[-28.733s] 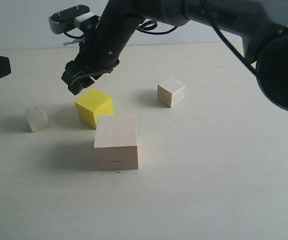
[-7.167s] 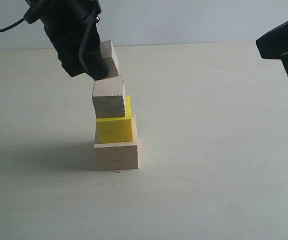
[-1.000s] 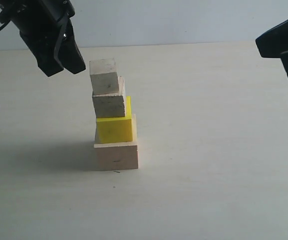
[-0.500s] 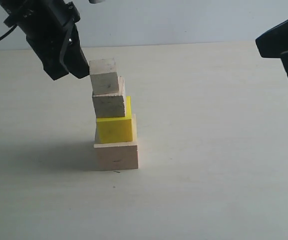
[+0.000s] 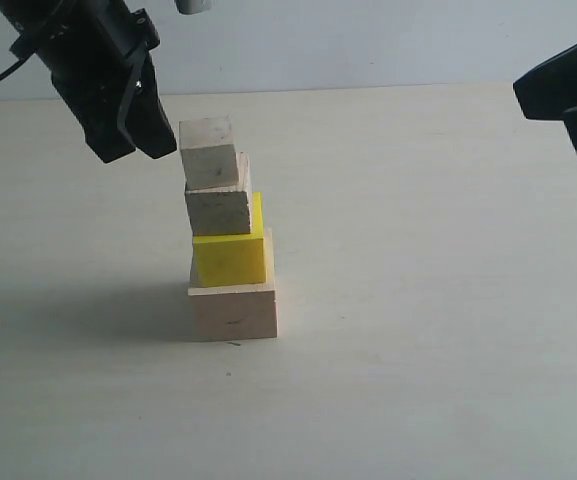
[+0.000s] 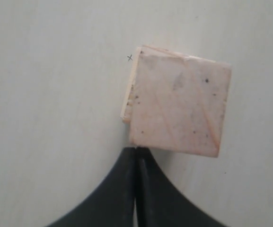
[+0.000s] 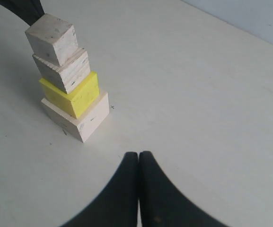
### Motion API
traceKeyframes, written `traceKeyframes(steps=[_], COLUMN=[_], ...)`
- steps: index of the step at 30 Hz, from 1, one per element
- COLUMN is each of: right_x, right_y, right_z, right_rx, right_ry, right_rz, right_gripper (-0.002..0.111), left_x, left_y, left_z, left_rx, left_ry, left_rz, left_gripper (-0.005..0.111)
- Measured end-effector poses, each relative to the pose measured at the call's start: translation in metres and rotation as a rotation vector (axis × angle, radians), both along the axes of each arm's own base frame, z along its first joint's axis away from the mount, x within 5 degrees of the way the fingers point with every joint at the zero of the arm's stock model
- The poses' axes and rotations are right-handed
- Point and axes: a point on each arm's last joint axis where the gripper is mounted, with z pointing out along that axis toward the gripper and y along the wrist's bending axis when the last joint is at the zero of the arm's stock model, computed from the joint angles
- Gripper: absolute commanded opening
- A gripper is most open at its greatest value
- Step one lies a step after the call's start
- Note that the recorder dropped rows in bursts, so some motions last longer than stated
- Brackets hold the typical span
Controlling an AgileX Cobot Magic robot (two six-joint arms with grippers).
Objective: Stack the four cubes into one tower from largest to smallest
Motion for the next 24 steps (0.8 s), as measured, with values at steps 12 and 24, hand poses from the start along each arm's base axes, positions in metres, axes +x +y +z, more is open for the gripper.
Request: traceKeyframes(steps=[12, 24], right_x=[-0.0002, -0.0002], right_y=[-0.0001, -0.0001], right_z=[-0.0003, -0.0003], right_rx=[-0.002, -0.002], right_ry=[0.003, 0.003], right_rz=[0.000, 0.000], right_gripper=[0.000, 0.000], left_x=[-0.0008, -0.0011], left_y=[-0.0014, -0.0021], left_z=[0.0004, 0.0005], left_rx=[-0.017, -0.025], left_ry=[0.009, 0.014], left_rz=[0.002, 0.002], left_gripper=[0.000, 0.000])
